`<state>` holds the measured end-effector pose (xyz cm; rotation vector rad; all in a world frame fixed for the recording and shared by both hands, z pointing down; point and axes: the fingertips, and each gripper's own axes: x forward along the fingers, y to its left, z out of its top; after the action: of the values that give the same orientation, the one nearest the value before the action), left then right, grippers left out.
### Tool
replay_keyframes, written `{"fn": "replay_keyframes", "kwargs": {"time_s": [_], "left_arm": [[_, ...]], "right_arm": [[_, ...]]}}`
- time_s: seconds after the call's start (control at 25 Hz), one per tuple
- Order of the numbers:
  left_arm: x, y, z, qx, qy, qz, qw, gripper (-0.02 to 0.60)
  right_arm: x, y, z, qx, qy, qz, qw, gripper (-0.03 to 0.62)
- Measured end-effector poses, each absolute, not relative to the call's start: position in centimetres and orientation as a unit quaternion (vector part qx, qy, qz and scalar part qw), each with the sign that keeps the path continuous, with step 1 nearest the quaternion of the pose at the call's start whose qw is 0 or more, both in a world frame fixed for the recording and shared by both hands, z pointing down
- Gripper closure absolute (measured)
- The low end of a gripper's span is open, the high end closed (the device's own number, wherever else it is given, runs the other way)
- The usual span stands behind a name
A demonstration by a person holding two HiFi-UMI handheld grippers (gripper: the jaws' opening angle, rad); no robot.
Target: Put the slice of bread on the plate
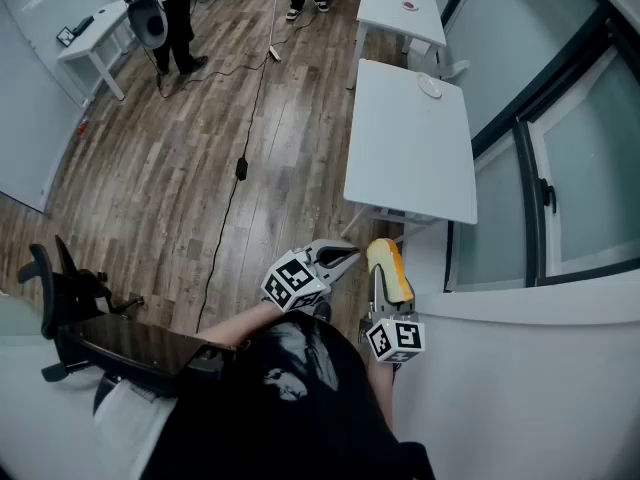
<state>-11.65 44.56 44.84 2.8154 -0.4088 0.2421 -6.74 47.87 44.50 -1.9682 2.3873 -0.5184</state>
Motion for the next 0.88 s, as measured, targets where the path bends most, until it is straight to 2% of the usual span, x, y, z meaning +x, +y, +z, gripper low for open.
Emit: {"fn": "replay_keyframes", "kwargs": {"time_s": [0.4, 0.6, 0.88], "left_arm": [[-14.0, 43.1, 45.4, 0.975, -0.142, 0.079, 0.15, 0.575], [-15.9, 42.0, 45.9, 0.975, -0.141, 0.077, 0.156, 0.575], [-17.0, 40.5, 48.0, 0.969, -0.143, 0.084, 0.185, 0.575]], "right_arm": [[-8.8, 46.3, 45.1, -0.633, 0.757, -0.164, -0.006, 0.497], [-10.1, 45.4, 46.3, -0.642, 0.742, -0.194, 0.017, 0.497], [-11.2, 44.0, 48.3, -0.639, 0.738, -0.215, -0.003, 0.497]]}}
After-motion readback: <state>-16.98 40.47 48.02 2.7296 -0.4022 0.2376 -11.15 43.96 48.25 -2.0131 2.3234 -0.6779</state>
